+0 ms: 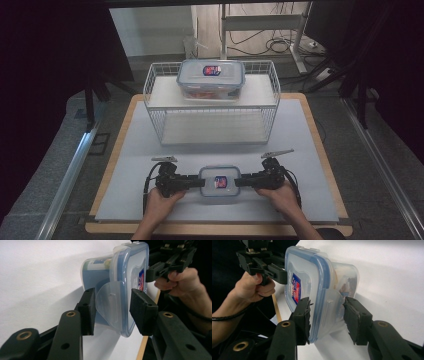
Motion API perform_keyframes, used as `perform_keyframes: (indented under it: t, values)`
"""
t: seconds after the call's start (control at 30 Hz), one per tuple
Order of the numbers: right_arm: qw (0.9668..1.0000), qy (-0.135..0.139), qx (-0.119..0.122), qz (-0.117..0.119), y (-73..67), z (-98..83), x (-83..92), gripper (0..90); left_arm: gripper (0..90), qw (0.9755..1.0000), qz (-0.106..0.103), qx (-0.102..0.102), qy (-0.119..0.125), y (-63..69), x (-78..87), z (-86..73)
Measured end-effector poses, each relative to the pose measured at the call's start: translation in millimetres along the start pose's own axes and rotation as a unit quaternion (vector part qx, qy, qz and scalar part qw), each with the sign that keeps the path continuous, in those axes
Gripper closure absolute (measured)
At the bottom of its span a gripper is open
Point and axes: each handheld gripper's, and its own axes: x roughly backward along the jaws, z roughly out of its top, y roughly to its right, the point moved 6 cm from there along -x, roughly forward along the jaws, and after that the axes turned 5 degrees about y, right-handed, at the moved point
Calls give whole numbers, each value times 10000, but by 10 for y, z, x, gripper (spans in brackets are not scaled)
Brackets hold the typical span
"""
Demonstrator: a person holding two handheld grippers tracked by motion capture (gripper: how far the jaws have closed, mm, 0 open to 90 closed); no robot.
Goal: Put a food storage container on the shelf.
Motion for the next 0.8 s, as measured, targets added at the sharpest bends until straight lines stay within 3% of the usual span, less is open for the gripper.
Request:
perform_keyframes:
  t: [0.27,0.37,0.8]
  values:
    - [9996,68,-235,112,16,-3,7,586,582,9998,-67,159,42,-14,6,-1]
    - [9997,118,-178,96,3,5,10,587,583,9997,-69,196,91,-5,11,11]
    - [9989,459,36,107,-174,259,114,586,579,9994,72,-224,243,197,171,334]
